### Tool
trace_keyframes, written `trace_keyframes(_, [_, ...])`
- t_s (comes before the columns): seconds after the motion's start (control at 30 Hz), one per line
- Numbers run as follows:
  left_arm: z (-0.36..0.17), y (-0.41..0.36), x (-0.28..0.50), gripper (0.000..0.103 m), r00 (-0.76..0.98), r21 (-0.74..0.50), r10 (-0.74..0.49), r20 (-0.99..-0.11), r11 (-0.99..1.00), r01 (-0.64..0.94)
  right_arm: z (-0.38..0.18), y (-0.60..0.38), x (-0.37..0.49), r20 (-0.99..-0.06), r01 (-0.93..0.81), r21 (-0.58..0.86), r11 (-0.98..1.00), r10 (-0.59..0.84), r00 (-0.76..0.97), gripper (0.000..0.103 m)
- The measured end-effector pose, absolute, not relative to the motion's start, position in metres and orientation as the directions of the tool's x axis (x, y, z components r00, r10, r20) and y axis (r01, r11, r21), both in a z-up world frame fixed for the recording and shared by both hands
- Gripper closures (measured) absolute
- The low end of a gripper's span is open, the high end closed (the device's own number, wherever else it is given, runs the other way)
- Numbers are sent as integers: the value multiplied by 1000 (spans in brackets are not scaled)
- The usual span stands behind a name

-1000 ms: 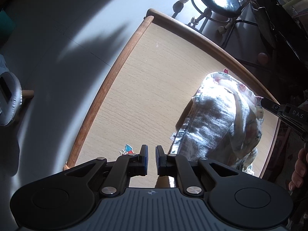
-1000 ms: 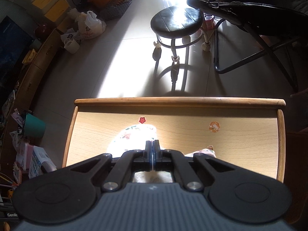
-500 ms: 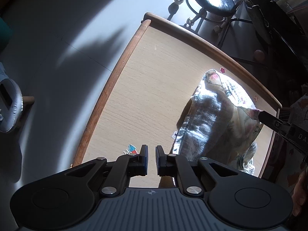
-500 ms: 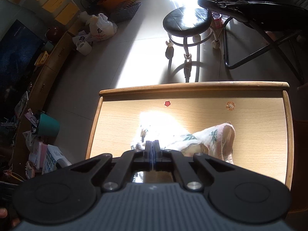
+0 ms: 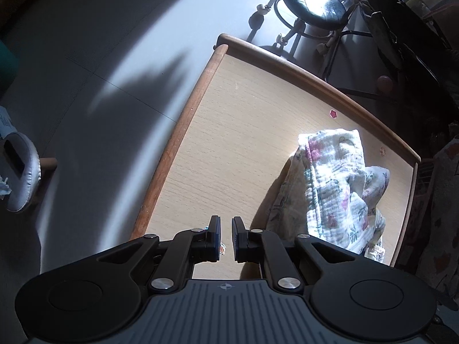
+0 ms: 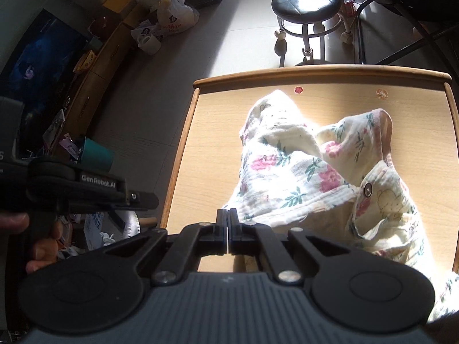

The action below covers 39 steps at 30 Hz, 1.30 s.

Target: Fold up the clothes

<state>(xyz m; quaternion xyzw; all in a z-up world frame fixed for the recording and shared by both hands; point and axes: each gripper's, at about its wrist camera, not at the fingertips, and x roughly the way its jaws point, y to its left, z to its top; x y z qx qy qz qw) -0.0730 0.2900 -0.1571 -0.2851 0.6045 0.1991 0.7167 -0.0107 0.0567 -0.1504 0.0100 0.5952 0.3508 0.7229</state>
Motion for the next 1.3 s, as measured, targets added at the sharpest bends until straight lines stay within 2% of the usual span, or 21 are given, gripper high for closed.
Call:
trace_keyframes(0.83, [-152,239,-26,90,193,-173,-90,-977,866,-468,-206,18,-70,-887,-407,451,794,447,-111,102])
trace_keyframes(1.1, [-158,216,-1,90,202,-182,-113,-973,913,-366,-208,-7,-66,-871,-344,477,809,487,-63,100])
trace_keyframes(1.3, [-160,189,37,89,205,-192,-146,-968,954,-228,-199,-30,-53,-871,-320,469,823,492,-10,97])
